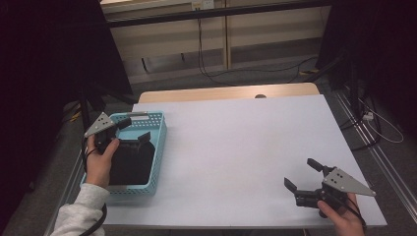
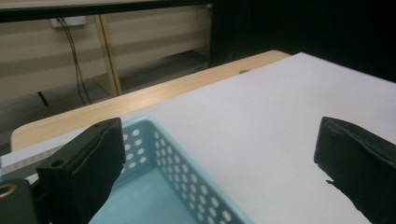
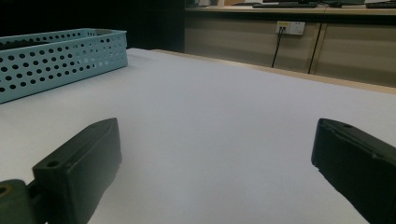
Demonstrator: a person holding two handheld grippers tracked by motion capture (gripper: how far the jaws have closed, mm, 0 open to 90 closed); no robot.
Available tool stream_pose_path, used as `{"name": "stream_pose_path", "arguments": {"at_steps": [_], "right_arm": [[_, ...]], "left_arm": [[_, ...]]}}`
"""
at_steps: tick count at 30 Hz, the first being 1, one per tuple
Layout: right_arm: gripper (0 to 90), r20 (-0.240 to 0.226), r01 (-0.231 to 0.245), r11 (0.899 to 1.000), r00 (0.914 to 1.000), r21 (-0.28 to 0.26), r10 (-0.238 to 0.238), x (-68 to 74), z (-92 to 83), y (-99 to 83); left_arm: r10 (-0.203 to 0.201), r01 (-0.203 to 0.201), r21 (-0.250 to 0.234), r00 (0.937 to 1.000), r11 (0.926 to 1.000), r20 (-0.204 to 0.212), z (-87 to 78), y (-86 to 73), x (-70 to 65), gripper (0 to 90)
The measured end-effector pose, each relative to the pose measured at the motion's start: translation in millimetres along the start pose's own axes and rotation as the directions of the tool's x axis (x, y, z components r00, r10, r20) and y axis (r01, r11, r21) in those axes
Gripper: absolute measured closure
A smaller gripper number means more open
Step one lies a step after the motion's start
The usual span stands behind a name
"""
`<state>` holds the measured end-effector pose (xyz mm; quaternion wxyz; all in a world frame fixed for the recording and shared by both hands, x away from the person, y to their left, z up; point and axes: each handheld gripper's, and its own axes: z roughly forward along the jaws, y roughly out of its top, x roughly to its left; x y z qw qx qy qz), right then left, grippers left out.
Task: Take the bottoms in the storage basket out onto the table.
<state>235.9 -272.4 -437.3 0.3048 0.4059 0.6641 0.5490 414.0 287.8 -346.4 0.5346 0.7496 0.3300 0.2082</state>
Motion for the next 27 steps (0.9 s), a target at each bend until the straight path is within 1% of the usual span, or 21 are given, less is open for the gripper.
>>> {"name": "stream_pose_path", "arguments": {"at_steps": [2,3,4,5,8,9,10,12,14,15,17,21,24,27], "right_arm": [[1.2,0.0,-0.001,1.0,1.0,0.002,0.001,-0.1,0.2,-0.3],[1.2,0.0,-0.002,1.0,1.0,0.003,0.002,-0.2,0.4,-0.4],[1.2,0.0,-0.002,1.0,1.0,0.003,0.002,-0.2,0.4,-0.4],[1.3,0.003,0.004,1.0,1.0,-0.005,-0.004,0.4,-0.1,0.5],[1.2,-0.007,0.009,1.0,0.9999,-0.008,-0.009,2.2,-0.1,1.3],[1.2,-0.007,0.009,1.0,0.9999,-0.008,-0.009,2.2,-0.1,1.3],[1.1,-0.014,0.014,1.0,0.9998,-0.004,-0.014,2.7,0.5,1.1],[1.1,-0.015,0.017,1.0,0.9997,-0.001,-0.017,2.8,0.8,0.9],[1.1,-0.017,0.016,1.0,0.9997,-0.001,-0.016,2.4,0.8,0.8],[1.2,-0.016,0.015,1.0,0.9998,-0.002,-0.015,2.3,0.7,0.8],[1.2,-0.017,0.015,1.0,0.9997,-0.006,-0.015,2.3,0.5,1.0],[1.1,-0.023,0.015,1.0,0.9996,-0.003,-0.015,2.9,0.5,1.0],[1.1,-0.025,0.014,1.0,0.9996,-0.005,-0.014,2.7,0.5,0.9],[1.1,-0.027,0.013,1.0,0.9996,-0.006,-0.013,2.6,0.4,0.9]], "left_arm": [[0.001,-0.001,0.02,1.0,0.9998,-0.007,0.6,-3.4,5.1,2.0],[-0.005,0.005,0.025,0.9998,0.9997,-0.017,1.1,-5.8,7.4,2.0],[-0.005,0.005,0.025,0.9998,0.9997,-0.017,1.1,-5.8,7.4,2.0],[-0.003,0.005,0.061,0.9994,0.9981,-0.034,2.6,-10.6,11.6,2.0],[0.008,-0.002,0.105,0.9986,0.9945,-0.052,4.7,-16.9,17.8,2.1],[0.008,-0.002,0.105,0.9986,0.9945,-0.052,4.7,-16.9,17.8,2.2],[0.005,0.003,0.129,0.9981,0.9917,-0.062,5.6,-20.7,22.6,2.2],[0.002,0.009,0.149,0.9974,0.9889,-0.072,7.0,-24.2,27.0,2.4],[0.015,0.0,0.182,0.9964,0.9833,-0.083,8.9,-27.4,30.6,2.6],[0.013,0.004,0.193,0.9962,0.9812,-0.086,10.1,-29.2,32.1,2.8],[0.014,0.004,0.219,0.9966,0.9758,-0.081,12.3,-32.9,35.2,3.2],[0.017,0.006,0.268,0.9962,0.9633,-0.085,17.1,-40.2,39.0,3.4],[0.016,0.008,0.295,0.9966,0.9554,-0.081,21.1,-44.2,40.1,3.4],[0.034,-0.005,0.33,0.9962,0.9441,-0.081,24.1,-47.1,41.0,3.4]]}}
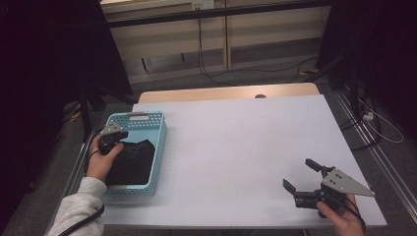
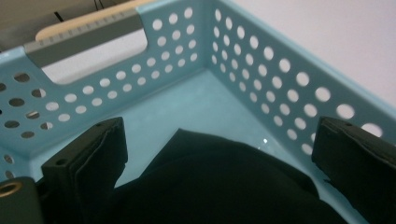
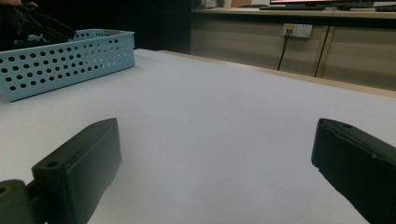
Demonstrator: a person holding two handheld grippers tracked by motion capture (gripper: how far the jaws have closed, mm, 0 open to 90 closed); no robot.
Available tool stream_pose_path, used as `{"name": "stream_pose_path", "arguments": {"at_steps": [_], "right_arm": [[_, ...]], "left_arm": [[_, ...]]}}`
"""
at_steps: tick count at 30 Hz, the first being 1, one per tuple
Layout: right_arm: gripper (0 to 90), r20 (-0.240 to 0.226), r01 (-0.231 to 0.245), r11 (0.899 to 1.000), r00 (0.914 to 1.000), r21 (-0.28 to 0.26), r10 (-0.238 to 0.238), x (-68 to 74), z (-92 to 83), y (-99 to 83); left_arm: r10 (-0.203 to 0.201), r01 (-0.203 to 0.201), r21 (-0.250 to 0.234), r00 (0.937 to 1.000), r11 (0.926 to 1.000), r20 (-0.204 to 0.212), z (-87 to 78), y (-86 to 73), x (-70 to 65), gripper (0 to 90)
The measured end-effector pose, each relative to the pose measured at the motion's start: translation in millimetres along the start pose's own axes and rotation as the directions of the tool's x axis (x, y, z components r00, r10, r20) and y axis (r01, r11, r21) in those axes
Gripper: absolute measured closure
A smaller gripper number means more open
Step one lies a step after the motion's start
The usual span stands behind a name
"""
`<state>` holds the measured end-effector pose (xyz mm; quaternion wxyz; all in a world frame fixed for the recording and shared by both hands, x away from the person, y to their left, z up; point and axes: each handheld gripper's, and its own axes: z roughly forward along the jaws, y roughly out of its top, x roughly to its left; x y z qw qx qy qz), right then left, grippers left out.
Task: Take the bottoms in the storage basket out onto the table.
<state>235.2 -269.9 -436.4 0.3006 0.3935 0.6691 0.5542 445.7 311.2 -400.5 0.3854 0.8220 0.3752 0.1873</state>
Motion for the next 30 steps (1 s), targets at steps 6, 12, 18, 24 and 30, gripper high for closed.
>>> {"name": "stream_pose_path", "arguments": {"at_steps": [6,12,18,24,30], "right_arm": [[1.1,-0.007,0.002,1.0,1.0,-0.002,-0.002,0.4,-0.2,0.1],[1.0,-0.016,-0.001,1.0,0.9999,0.01,0.001,1.1,1.3,-0.4],[1.0,-0.021,0.0,1.0,0.9998,0.014,0.0,1.5,1.1,-0.7],[1.0,-0.024,-0.001,1.0,0.9997,0.015,0.001,1.1,0.7,-1.0],[1.0,-0.027,0.001,1.0,0.9996,0.015,-0.001,2.0,1.2,-0.7]], "left_arm": [[0.019,-0.018,0.068,0.9998,0.9975,-0.01,4.4,-5.2,1.8,3.5],[0.012,-0.011,0.107,0.9999,0.9942,-0.01,10.5,-13.1,4.3,3.8],[0.011,-0.009,0.147,0.9998,0.9892,-0.015,14.4,-20.9,7.4,4.0],[-0.009,0.011,0.186,0.9998,0.9825,-0.015,15.3,-25.6,10.4,3.9],[-0.045,0.047,0.2,0.9989,0.9787,-0.016,19.2,-31.2,11.5,3.8]]}}
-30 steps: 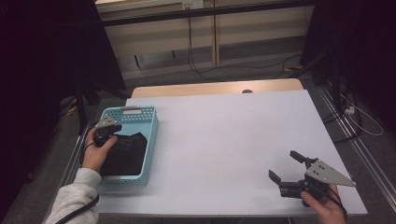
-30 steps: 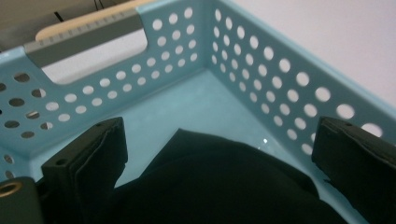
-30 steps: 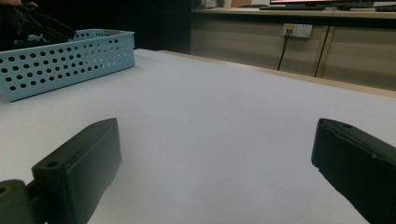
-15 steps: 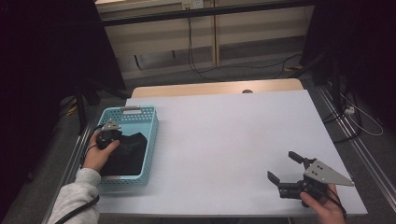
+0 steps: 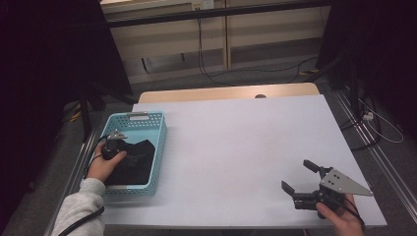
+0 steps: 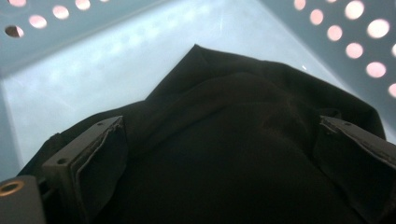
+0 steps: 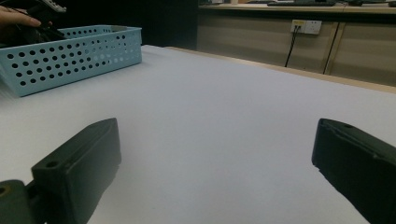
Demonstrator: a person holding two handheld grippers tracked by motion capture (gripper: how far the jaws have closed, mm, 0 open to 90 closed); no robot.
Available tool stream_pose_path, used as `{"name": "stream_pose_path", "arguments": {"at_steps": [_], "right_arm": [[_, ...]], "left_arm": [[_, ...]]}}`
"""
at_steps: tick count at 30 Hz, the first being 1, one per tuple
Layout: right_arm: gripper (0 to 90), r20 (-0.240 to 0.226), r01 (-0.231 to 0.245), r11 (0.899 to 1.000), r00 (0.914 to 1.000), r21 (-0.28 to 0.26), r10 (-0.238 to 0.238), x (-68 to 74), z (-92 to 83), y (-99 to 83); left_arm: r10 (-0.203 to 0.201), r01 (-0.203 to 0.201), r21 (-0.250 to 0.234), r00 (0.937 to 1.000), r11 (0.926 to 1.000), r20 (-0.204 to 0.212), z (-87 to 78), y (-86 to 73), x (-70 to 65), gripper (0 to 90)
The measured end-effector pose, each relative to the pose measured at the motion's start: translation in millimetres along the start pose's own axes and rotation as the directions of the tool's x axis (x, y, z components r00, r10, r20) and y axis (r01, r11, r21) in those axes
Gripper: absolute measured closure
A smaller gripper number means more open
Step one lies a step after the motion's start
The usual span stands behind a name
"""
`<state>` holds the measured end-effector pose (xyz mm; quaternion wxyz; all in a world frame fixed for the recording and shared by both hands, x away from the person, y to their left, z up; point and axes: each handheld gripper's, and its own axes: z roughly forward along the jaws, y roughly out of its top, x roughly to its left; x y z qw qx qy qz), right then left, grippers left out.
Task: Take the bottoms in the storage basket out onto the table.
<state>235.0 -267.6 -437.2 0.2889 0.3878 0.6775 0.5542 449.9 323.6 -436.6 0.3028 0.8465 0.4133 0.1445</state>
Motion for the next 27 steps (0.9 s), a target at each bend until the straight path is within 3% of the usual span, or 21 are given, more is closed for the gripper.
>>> {"name": "stream_pose_path", "arguments": {"at_steps": [4,11,21,27], "right_arm": [[1.0,-0.001,0.001,1.0,1.0,0.002,-0.001,-0.2,-0.2,-0.3],[1.0,-0.005,0.008,1.0,1.0,0.002,-0.008,0.3,-0.5,-0.1],[1.1,-0.009,0.009,1.0,0.9999,0.002,-0.009,0.7,-0.8,0.2],[1.1,-0.01,0.005,1.0,0.9999,0.006,-0.005,0.6,-0.6,-0.2]], "left_arm": [[-0.033,0.033,0.008,0.9991,0.9994,0.025,4.2,-3.9,0.1,1.0],[-0.024,0.023,0.037,0.9995,0.9991,0.022,5.9,-2.6,-1.8,0.0],[-0.027,0.027,0.027,0.9993,0.9993,0.026,6.3,-4.2,-1.4,0.0],[-0.031,0.028,0.069,0.9984,0.9972,0.047,2.6,-1.9,4.2,3.5]]}}
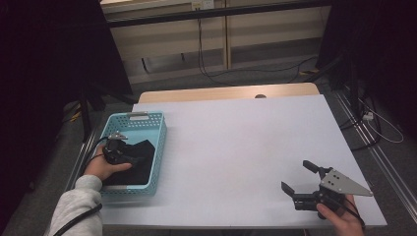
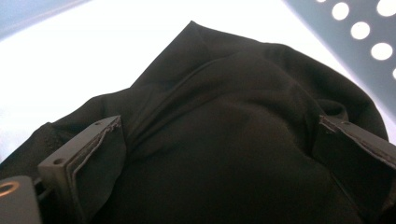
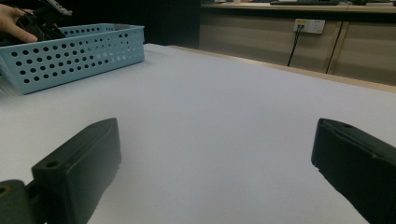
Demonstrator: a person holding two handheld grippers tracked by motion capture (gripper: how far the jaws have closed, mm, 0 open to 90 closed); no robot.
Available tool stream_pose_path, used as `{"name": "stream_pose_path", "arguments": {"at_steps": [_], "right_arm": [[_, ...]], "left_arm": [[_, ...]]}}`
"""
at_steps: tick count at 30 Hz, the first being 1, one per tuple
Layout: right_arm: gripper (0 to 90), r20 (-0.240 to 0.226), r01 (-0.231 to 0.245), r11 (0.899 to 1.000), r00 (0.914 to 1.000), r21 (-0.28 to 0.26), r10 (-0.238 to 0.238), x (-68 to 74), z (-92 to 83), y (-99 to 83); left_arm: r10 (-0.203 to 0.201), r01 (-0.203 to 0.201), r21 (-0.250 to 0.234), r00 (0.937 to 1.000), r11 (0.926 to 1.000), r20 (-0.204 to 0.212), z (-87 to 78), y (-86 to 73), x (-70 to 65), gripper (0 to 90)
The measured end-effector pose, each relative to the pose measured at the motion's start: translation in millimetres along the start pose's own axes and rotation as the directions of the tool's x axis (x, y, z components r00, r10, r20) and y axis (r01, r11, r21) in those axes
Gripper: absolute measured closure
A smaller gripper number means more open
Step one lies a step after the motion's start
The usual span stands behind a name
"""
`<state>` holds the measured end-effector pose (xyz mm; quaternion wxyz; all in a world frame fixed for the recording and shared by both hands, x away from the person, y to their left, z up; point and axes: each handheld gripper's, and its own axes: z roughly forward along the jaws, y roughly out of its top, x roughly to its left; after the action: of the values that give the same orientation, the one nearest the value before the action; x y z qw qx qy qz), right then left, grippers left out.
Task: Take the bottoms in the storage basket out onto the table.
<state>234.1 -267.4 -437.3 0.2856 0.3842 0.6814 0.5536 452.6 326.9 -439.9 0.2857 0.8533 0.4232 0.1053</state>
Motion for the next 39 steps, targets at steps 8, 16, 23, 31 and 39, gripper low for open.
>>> {"name": "stream_pose_path", "arguments": {"at_steps": [8,16,23,31,39], "right_arm": [[1.1,0.001,-0.002,1.0,1.0,-0.003,0.002,-0.7,-1.1,-0.4],[1.0,0.0,0.001,1.0,1.0,0.002,-0.001,0.0,0.2,-0.2],[1.1,0.001,-0.002,1.0,1.0,0.005,0.002,-0.2,1.6,-0.4],[1.1,0.001,-0.004,1.0,1.0,0.007,0.004,-0.9,1.7,-0.8],[1.1,0.002,-0.006,1.0,1.0,0.013,0.006,-1.2,2.6,-1.4]], "left_arm": [[0.031,-0.031,-0.005,0.9994,0.9995,0.017,-1.0,-2.6,3.3,4.6],[0.032,-0.034,0.049,0.9989,0.9982,0.035,-7.8,2.1,-2.5,22.8],[0.028,-0.032,0.035,0.9944,0.9989,0.102,-11.1,2.3,-3.3,55.2],[0.04,-0.044,0.033,0.9929,0.9985,0.112,-9.6,6.1,-4.1,68.2],[0.031,-0.034,0.038,0.9969,0.9987,0.072,-7.5,15.7,-7.4,71.8]]}}
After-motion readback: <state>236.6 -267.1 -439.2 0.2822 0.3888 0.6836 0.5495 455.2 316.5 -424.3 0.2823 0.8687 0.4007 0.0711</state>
